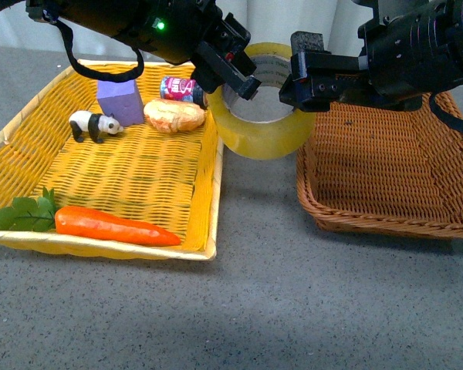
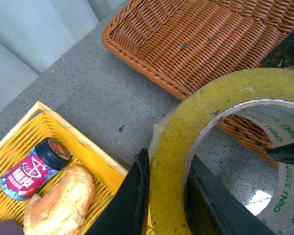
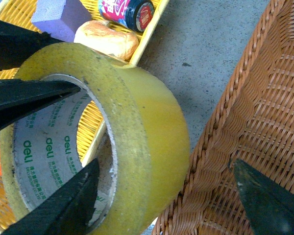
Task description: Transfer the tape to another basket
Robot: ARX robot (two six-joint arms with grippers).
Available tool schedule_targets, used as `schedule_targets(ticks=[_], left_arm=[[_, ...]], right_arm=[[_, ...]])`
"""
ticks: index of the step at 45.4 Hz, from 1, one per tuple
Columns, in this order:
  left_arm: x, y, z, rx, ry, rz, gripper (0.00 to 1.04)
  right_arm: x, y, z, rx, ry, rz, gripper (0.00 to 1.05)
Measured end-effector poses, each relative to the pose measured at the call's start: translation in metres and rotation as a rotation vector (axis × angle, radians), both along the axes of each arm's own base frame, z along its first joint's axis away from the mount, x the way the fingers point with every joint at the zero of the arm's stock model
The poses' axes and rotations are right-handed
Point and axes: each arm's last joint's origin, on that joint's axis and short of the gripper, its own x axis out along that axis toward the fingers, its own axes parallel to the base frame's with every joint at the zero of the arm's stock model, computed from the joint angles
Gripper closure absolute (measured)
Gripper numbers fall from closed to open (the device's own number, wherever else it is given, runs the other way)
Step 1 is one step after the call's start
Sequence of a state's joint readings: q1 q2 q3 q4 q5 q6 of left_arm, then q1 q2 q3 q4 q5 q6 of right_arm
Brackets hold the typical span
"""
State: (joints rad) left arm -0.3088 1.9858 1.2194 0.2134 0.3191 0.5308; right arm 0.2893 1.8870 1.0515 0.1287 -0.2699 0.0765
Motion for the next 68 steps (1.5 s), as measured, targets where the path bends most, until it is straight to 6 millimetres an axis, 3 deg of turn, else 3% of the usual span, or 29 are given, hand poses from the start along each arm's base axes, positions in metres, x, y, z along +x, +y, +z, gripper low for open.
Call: schedule_targets(ticks=[12,16,18,24,31,35,39,46,53,68], left_arm=[[0.000,-0.001,-0.001,0.008,0.000,0.006,0.88],[0.000,-0.001,-0.002,0.009,0.009,0.027,0.88],[-0.002,-0.005,-0.002,0.016,0.031,0.118,0.88],[-0.006,-0.013,0.006,-0.043,0.034,0.229,0.88],[-0.011,-0.005,0.037,-0.239,-0.035,0.307,0.60],[-0.018,0.014,0.076,-0.449,-0.102,0.366,0.42],[-0.026,0.031,0.096,-0.574,-0.132,0.449,0.24],[-0.033,0.046,0.076,-0.576,-0.101,0.553,0.05],[-0.042,0.065,0.046,-0.537,-0.061,0.694,0.07],[-0.050,0.090,0.025,-0.524,-0.065,0.882,0.07]], right_arm=[[0.000,0.005,0.002,0.028,0.021,-0.011,0.71],[0.001,0.005,0.003,0.027,0.032,-0.035,0.80],[0.002,0.005,0.004,0.023,0.032,-0.048,0.83],[0.008,0.003,0.005,0.003,0.015,-0.058,0.88],[0.019,-0.010,0.012,0.007,-0.012,-0.149,0.89],[0.025,-0.026,-0.002,-0.058,0.000,-0.205,0.89],[0.031,-0.041,-0.015,-0.100,0.020,-0.248,0.89],[0.038,-0.058,-0.019,-0.130,0.020,-0.282,0.89],[0.047,-0.078,-0.028,-0.176,0.033,-0.337,0.89],[0.047,-0.100,-0.057,-0.280,0.111,-0.393,0.89]])
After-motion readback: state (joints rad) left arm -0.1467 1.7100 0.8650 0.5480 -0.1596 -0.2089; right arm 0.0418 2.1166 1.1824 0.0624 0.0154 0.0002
